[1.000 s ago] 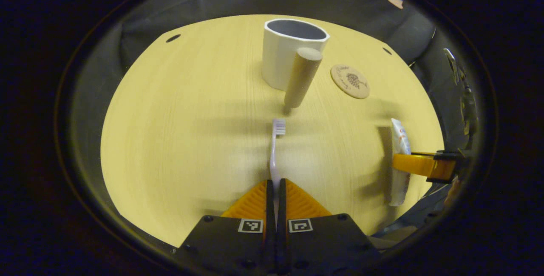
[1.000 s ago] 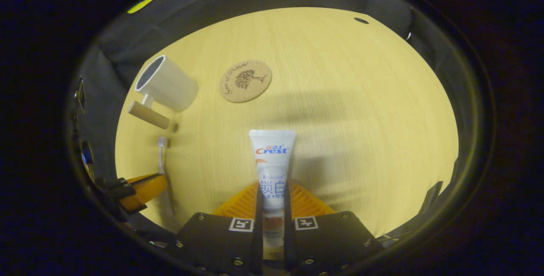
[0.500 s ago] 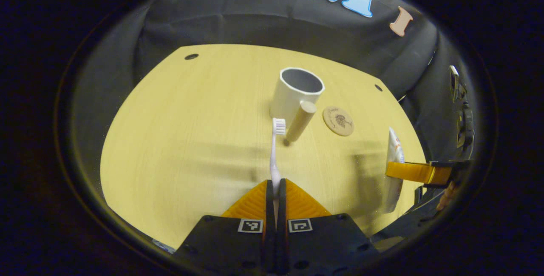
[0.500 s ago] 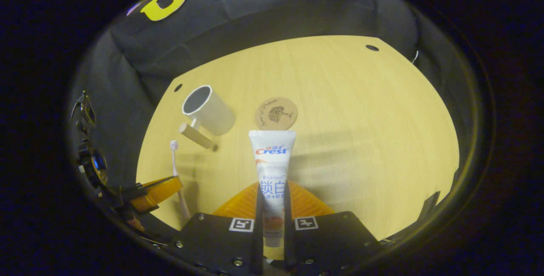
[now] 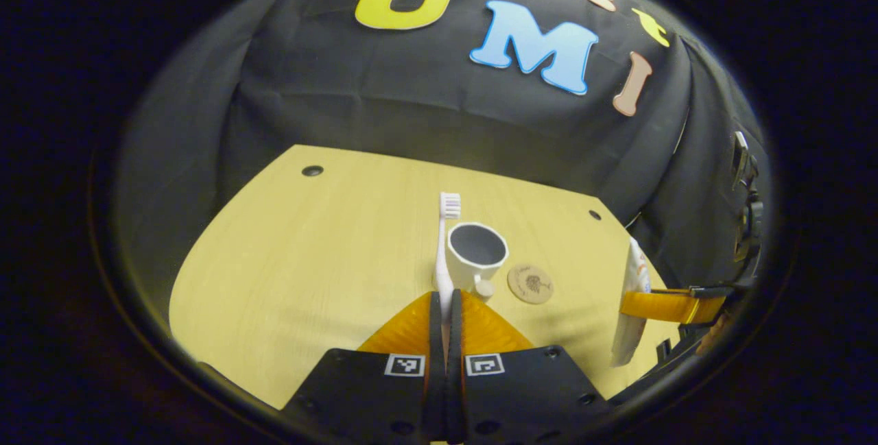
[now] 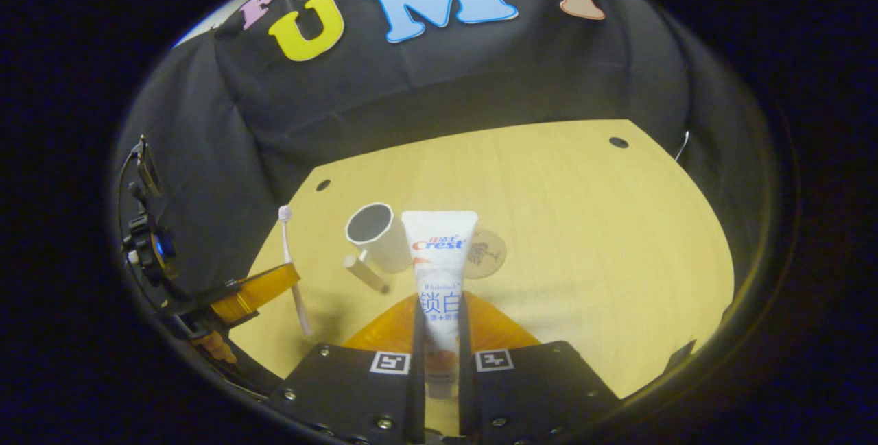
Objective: Put the toothbrush and toothpaste on the desktop into the cup, then pick up the cup and place it on the coaster on the desktop.
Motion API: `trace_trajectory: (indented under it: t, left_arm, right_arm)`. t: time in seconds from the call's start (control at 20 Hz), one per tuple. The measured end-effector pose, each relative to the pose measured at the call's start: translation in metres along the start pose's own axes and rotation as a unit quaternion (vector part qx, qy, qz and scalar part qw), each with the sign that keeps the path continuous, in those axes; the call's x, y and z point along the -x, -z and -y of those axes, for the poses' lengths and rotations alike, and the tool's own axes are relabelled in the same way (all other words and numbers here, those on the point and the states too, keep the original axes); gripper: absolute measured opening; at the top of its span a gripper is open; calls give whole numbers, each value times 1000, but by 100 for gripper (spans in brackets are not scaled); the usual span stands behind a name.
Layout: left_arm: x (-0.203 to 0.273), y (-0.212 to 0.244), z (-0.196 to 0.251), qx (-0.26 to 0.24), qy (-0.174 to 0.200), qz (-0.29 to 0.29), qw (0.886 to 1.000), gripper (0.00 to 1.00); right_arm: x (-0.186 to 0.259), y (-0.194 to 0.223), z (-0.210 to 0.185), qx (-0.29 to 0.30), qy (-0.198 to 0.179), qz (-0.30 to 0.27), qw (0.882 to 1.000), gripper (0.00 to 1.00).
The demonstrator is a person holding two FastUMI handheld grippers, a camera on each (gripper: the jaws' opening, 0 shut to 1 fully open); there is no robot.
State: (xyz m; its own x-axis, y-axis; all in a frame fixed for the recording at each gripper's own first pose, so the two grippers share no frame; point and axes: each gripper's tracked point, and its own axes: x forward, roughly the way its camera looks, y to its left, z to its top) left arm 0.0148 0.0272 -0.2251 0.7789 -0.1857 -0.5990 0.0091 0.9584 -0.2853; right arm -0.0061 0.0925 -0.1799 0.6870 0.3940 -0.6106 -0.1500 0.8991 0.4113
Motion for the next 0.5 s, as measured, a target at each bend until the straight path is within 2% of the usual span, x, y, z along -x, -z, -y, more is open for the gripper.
trace_trajectory:
  t: [0.35,0.5]
  left_arm:
    - [-20,-66,7,-6,32,104,994,7]
    - [-34,-87,16,-2,50,135,990,7]
  right_arm:
    - [16,-46,-13,26,-12,96,995,20]
    - [16,-57,-16,26,-15,114,993,20]
